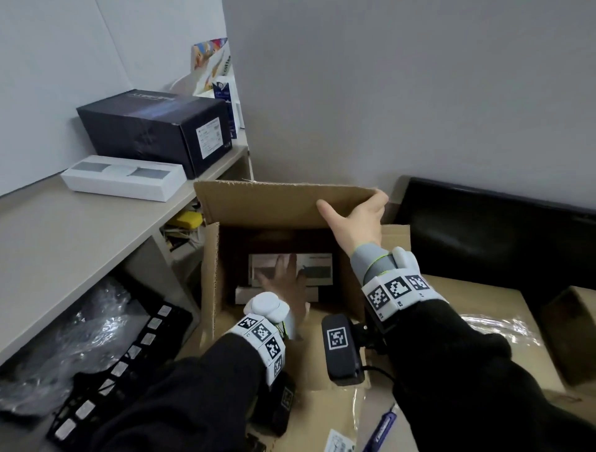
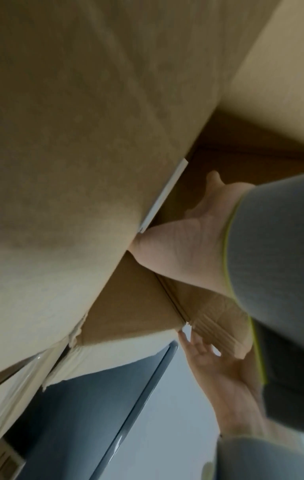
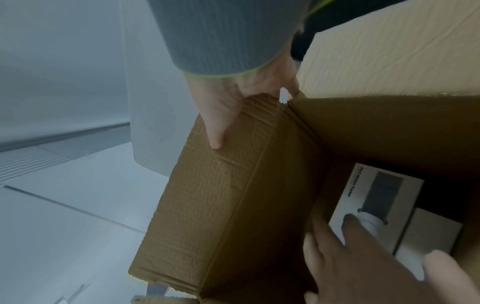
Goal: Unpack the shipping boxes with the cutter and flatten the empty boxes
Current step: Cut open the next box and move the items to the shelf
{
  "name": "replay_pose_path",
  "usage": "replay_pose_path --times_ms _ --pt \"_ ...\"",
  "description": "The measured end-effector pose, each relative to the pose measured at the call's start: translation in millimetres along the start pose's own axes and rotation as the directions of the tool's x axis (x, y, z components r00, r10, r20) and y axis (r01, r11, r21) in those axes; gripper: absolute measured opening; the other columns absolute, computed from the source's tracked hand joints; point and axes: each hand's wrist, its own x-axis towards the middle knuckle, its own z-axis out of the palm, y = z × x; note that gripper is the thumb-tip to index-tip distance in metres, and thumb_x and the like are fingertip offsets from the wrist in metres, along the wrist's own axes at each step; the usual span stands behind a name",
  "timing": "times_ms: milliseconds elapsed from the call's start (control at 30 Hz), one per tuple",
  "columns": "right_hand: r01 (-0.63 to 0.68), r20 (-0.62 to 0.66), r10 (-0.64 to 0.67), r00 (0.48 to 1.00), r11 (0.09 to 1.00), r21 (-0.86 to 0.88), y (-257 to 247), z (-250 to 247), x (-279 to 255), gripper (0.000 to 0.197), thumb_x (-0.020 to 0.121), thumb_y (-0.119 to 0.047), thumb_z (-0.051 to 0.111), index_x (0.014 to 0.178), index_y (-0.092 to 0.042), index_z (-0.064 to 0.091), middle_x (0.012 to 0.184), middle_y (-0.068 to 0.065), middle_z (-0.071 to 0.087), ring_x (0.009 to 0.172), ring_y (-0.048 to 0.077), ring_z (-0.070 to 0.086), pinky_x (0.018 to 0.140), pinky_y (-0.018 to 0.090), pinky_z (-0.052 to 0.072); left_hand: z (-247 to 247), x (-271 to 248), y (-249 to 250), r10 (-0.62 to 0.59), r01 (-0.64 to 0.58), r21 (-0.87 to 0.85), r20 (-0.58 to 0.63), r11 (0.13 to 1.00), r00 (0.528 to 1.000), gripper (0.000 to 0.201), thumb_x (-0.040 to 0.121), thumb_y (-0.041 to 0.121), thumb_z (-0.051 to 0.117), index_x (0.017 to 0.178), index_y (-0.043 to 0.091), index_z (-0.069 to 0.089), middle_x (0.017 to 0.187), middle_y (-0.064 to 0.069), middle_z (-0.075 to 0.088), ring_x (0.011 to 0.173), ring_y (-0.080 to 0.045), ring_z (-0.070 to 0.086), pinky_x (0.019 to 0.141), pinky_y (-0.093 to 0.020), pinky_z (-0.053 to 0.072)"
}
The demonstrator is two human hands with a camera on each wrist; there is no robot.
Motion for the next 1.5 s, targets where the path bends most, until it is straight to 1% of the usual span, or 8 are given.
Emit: replay_pose_path --times_ms 100,267,500,667,867,1033,1333,1500 --pt "-0.017 0.043 0.017 0.999 1.0 -0.002 3 -2 3 0.091 0.074 -0.056 0.07 0.134 -0.011 0.018 0.133 0.011 0.046 0.119 0.031 0.05 0.097 0.038 0.042 2 -3 -7 -0.151 0.151 -0.019 -0.038 0.988 0.988 0.082 0.088 0.051 0.053 0.152 0.024 0.011 0.16 -0.002 -0.014 0.146 -0.03 -0.01 0.107 -0.069 0.015" --pt "-0.01 0.09 0.013 0.996 1.0 -0.024 5 -7 2 0.089 0.074 -0.056 0.07 0.13 -0.009 0.02 0.124 0.013 0.053 0.113 0.034 0.054 0.095 0.042 0.045 7 0 -26 -0.343 0.338 -0.217 0.017 0.916 0.939 0.093 0.085 0.052 0.059 0.152 0.022 0.003 0.16 -0.006 -0.011 0.146 -0.032 -0.006 0.11 -0.061 0.017" --pt "-0.015 0.136 0.022 0.99 0.998 -0.054 6 -16 5 0.094 0.075 -0.059 0.068 0.134 -0.006 0.017 0.12 0.01 0.056 0.109 0.03 0.057 0.091 0.038 0.047 30 30 -50 -0.533 0.587 -0.676 0.327 0.445 0.78 0.115 0.077 0.054 0.071 0.153 0.015 -0.006 0.16 -0.015 -0.002 0.147 -0.033 0.004 0.118 -0.045 0.008" --pt "-0.007 0.132 0.024 0.991 0.992 -0.124 7 -16 5 0.101 0.077 -0.062 0.065 0.141 -0.004 0.011 0.103 0.003 0.055 0.107 0.027 0.059 0.09 0.036 0.048 40 47 -51 -0.439 0.588 -0.734 0.429 0.34 0.79 0.093 0.091 0.042 0.058 0.153 0.014 -0.005 0.155 -0.017 0.018 0.141 -0.036 0.024 0.116 -0.046 0.018" --pt "-0.023 0.129 0.047 0.991 0.984 -0.179 6 -12 8 0.09 0.079 -0.062 0.063 0.132 -0.005 0.019 0.092 -0.001 0.048 0.102 0.028 0.059 0.078 0.03 0.041 29 49 -51 -0.465 0.525 -0.676 0.293 0.517 0.835 0.082 0.087 0.044 0.063 0.148 0.007 0.023 0.152 -0.017 0.026 0.141 -0.033 0.024 0.113 -0.038 0.023" --pt "-0.018 0.126 0.047 0.991 0.975 -0.222 4 -9 13 0.091 0.079 -0.063 0.062 0.133 -0.004 0.018 0.084 -0.002 0.044 0.092 0.026 0.055 0.077 0.032 0.043 24 54 -53 -0.418 0.414 -0.822 0.242 0.391 0.876 0.093 0.081 0.025 0.075 0.146 -0.003 0.015 0.147 -0.021 0.034 0.135 -0.032 0.036 0.106 -0.036 0.031" --pt "-0.011 0.146 0.047 0.988 0.971 -0.238 7 -10 17 0.092 0.08 -0.062 0.061 0.135 -0.003 0.018 0.106 0.009 0.057 0.108 0.033 0.058 0.08 0.033 0.041 -7 20 -49 -0.276 0.159 -0.851 0.017 0.5 0.961 0.078 0.087 0.032 0.068 0.142 0.005 0.021 0.137 -0.018 0.045 0.12 -0.036 0.05 0.094 -0.036 0.041" --pt "0.004 0.133 0.028 0.991 0.972 -0.233 12 -9 18 0.092 0.08 -0.062 0.061 0.136 -0.003 0.018 0.116 0.015 0.06 0.107 0.036 0.059 0.081 0.036 0.042 -46 -17 -51 -0.145 0.004 -0.825 -0.095 0.565 0.985 0.056 0.088 0.025 0.064 0.135 0.013 0.035 0.118 -0.004 0.054 0.108 -0.026 0.055 0.091 -0.037 0.045"
